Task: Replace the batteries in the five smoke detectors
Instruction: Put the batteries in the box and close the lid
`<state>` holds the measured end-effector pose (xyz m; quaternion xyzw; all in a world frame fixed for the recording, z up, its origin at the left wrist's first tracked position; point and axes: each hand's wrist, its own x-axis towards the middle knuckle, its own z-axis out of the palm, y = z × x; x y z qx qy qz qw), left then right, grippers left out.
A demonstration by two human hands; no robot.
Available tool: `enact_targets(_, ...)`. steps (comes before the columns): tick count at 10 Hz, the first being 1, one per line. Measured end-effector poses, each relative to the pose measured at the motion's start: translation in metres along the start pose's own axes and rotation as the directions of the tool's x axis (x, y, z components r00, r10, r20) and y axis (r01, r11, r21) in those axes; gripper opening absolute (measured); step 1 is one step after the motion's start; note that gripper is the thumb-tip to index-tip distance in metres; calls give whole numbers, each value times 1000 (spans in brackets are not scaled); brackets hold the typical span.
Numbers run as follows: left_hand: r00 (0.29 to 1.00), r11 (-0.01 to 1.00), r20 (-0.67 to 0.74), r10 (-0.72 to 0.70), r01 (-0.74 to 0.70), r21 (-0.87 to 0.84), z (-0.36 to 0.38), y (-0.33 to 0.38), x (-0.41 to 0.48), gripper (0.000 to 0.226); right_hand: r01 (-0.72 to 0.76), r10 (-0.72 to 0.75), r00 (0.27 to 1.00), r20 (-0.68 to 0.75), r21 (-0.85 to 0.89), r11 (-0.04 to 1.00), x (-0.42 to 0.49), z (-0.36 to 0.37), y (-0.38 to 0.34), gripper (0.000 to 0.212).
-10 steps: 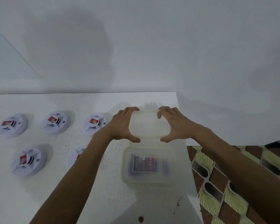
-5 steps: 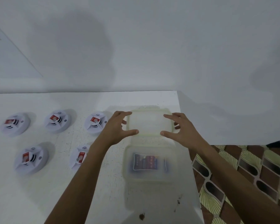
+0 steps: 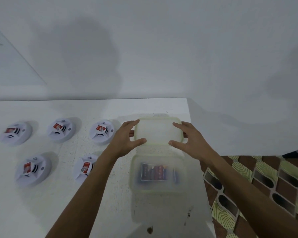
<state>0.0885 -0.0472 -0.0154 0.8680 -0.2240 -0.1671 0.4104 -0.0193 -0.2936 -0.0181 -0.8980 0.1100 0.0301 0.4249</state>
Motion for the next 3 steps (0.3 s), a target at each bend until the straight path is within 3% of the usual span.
enact_targets(3, 998, 997, -13, 60, -59, 44, 3, 0, -18, 71, -12, 8, 998, -61, -70, 997, -13, 7, -7, 63)
